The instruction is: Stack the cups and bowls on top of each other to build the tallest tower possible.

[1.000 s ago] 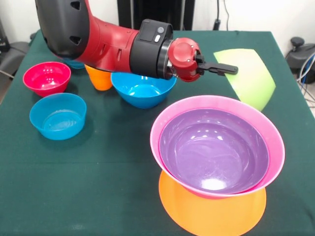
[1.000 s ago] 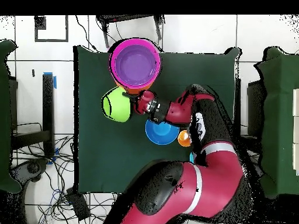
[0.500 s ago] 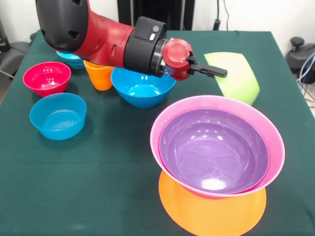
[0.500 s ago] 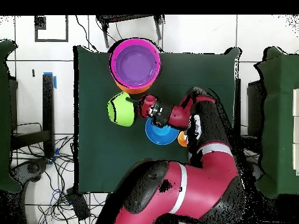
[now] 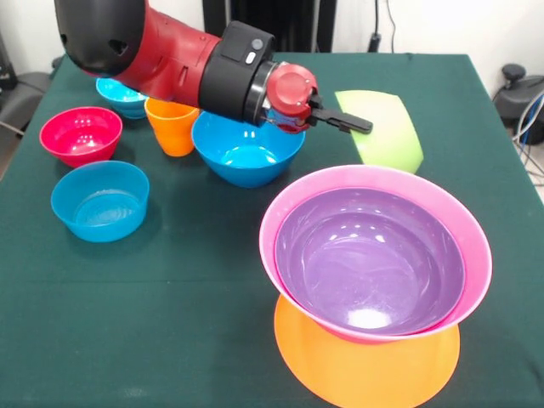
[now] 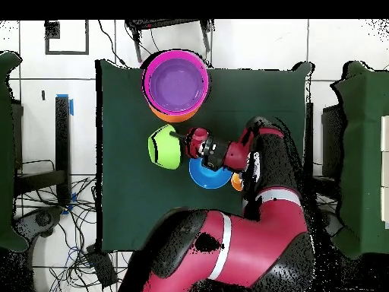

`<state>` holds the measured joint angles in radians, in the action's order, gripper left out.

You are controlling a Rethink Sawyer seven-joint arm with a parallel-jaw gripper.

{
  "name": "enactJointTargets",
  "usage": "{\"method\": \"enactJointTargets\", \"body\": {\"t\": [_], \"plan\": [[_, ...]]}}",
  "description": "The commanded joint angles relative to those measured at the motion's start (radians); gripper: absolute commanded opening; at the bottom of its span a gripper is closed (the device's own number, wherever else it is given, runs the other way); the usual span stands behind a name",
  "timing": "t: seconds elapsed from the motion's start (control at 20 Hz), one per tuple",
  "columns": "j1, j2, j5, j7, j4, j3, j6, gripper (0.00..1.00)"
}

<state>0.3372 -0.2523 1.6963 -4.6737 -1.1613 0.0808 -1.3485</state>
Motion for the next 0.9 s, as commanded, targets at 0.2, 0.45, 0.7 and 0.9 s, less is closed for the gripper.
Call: {"method": "enactJointTargets", "body": {"t": [0.2, 0.45, 0.7, 0.9], "plan": [[-0.022, 0.042, -0.03, -0.417, 0.058, 0.02, 0.01, 0.0], [-0.031, 0.049, -0.037, -0.421, 0.064, 0.0, -0.009, 0.0], [-0.029, 0.046, -0.036, -0.421, 0.058, 0.004, 0.001, 0.0], [-0.021, 0.039, -0.031, -0.419, 0.049, 0.021, 0.016, 0.0]]}}
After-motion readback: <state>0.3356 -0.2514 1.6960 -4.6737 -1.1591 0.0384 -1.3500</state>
